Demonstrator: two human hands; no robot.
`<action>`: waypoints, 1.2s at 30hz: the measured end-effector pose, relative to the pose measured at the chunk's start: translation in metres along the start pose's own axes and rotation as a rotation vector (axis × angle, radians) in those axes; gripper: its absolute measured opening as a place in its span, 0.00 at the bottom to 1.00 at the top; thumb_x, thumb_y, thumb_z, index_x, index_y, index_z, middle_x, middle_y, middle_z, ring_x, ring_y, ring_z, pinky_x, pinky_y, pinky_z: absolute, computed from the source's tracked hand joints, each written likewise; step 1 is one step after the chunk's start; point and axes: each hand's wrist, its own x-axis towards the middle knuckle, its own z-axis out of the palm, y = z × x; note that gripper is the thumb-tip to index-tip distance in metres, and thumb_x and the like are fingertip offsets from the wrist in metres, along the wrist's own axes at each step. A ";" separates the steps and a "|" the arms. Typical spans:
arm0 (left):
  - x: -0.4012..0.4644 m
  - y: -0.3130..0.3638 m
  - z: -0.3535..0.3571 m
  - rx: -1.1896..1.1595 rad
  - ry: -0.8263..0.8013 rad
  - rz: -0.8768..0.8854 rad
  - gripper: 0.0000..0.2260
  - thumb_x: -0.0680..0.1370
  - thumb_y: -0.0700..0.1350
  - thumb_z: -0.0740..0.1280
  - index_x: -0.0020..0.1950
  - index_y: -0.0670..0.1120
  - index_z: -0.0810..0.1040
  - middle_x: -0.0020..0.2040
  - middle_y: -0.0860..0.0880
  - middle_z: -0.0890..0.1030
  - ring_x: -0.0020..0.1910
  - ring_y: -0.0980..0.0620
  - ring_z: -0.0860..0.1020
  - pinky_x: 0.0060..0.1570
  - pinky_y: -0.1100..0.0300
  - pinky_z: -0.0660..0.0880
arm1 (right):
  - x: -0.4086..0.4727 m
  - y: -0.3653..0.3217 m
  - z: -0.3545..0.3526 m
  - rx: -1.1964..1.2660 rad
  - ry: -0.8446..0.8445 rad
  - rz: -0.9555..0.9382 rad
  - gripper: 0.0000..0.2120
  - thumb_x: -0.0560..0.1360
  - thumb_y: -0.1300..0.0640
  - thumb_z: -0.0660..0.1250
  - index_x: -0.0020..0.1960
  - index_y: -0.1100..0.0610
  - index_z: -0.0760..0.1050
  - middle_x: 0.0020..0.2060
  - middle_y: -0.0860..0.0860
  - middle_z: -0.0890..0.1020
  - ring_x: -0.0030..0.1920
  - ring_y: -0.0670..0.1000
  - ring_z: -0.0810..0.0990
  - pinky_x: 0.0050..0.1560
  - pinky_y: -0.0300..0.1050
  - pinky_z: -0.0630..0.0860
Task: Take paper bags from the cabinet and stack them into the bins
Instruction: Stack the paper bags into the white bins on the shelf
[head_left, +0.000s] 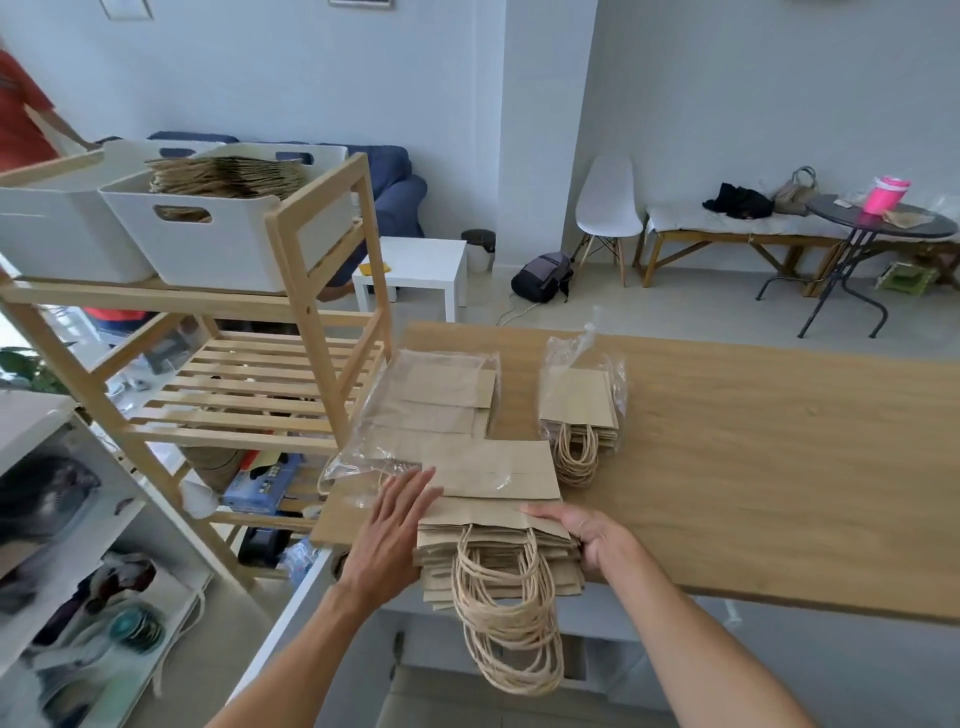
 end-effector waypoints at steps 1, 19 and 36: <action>0.000 0.004 -0.001 -0.032 0.023 0.018 0.31 0.71 0.49 0.73 0.71 0.43 0.70 0.77 0.45 0.66 0.78 0.46 0.60 0.76 0.49 0.59 | -0.007 0.001 -0.002 0.004 -0.003 -0.007 0.24 0.62 0.53 0.83 0.53 0.65 0.83 0.41 0.62 0.88 0.35 0.57 0.87 0.42 0.54 0.85; 0.059 0.027 -0.070 -0.853 -0.076 -0.419 0.22 0.77 0.40 0.73 0.69 0.49 0.74 0.61 0.53 0.83 0.61 0.58 0.80 0.60 0.62 0.77 | -0.051 -0.028 -0.019 0.073 0.005 -0.423 0.50 0.67 0.17 0.44 0.80 0.46 0.55 0.53 0.67 0.86 0.55 0.65 0.86 0.59 0.57 0.80; 0.086 0.044 -0.015 -1.095 0.215 -0.776 0.21 0.76 0.35 0.67 0.67 0.46 0.69 0.54 0.52 0.80 0.51 0.61 0.78 0.42 0.76 0.73 | -0.010 -0.033 -0.013 -0.346 0.345 -0.622 0.47 0.55 0.34 0.84 0.69 0.50 0.75 0.60 0.45 0.84 0.62 0.49 0.82 0.67 0.48 0.78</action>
